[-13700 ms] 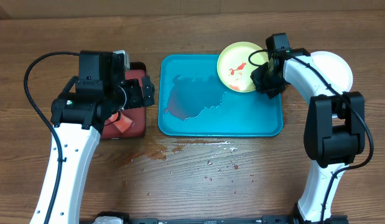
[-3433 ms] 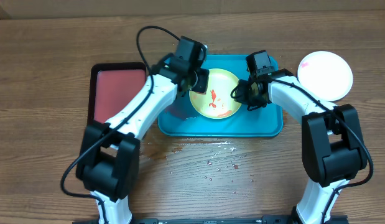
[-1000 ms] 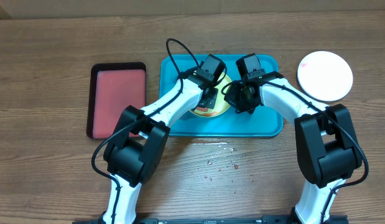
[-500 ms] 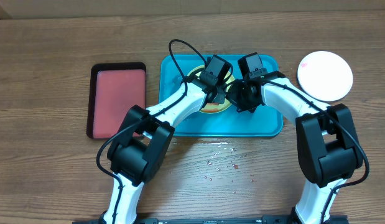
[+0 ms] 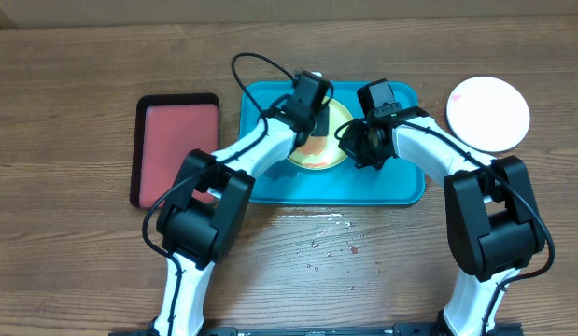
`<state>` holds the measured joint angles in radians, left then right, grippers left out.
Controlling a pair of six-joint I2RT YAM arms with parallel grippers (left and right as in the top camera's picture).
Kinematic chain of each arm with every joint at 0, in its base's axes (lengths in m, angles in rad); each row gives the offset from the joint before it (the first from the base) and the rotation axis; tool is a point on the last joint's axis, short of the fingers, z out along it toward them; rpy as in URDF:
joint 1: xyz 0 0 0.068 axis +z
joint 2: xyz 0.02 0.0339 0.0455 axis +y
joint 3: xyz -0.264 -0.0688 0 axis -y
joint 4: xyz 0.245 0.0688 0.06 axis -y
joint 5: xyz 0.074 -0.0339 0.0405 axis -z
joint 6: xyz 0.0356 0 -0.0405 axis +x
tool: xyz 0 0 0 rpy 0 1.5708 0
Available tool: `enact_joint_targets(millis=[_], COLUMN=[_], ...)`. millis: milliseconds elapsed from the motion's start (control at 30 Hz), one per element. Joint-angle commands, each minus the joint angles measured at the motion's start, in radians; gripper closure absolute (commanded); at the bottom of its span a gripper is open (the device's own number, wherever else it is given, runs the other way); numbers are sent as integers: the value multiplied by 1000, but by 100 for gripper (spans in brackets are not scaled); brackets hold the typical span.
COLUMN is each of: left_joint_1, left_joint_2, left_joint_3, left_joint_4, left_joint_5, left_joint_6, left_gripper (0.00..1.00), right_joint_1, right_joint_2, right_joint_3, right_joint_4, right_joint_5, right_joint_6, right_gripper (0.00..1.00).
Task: Clean dirty plates on tray and stack at the side
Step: 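Scrub the yellow plate with the sponge while the right gripper holds its rim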
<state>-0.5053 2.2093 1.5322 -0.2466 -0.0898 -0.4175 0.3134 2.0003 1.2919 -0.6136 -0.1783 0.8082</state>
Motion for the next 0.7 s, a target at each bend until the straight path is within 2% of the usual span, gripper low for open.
enact_joint_targets(millis=[0,333,533,667], left_joint_1=[28,35,12,-7], left_joint_2=[29,11,-21,-33], left_joint_3=[-19,-17,-16,-16], left_joint_4=[-26,-310,-438,-464], left_joint_5=[-22,-56,26,120], left_joint_6=[-17,48,111,135], left_gripper=[96,96,96,96], right_joint_1=[6,6,5,5], right_joint_2=[9,9,9,9], right_joint_3=[-4,-4,-4,-4], right_joint_4=[-15,-15,5,11], right_joint_5=[-10,-6,-6,-6], right_joint_6=[-1,-1,0,0], right_gripper=[96,96,96,96])
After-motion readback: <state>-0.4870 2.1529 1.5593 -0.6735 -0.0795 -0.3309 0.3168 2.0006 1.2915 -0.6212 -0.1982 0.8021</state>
